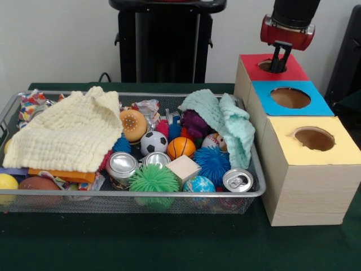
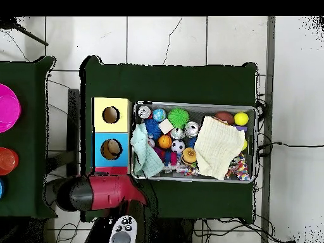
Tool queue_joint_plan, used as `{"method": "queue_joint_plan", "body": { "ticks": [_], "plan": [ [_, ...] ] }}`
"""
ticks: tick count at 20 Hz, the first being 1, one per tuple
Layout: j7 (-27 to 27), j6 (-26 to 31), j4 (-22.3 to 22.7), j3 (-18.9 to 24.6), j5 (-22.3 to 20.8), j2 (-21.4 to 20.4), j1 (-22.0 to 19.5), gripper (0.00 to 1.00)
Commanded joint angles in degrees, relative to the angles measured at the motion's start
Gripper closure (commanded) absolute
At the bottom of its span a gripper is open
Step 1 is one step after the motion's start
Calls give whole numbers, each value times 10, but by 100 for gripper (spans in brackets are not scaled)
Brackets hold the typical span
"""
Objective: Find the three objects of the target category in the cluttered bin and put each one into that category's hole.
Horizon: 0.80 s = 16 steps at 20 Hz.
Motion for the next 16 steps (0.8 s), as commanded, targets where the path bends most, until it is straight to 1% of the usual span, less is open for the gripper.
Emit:
{"method": "queue_joint_plan", "body": {
  "ticks": [1,3,6,9,13,16],
  "plan": [
    [12,122,-97,9,-24,-40,-24,100],
    [5,139,-106,13,-28,-45,-28,100],
    [-16,134,-113,29,-33,-36,-48,100],
    [-38,136,-109,47,-31,-33,-72,100],
    [-48,156,-105,49,-41,-52,-81,100],
    [-65,146,-105,57,-50,-49,-98,100]
  ]
}}
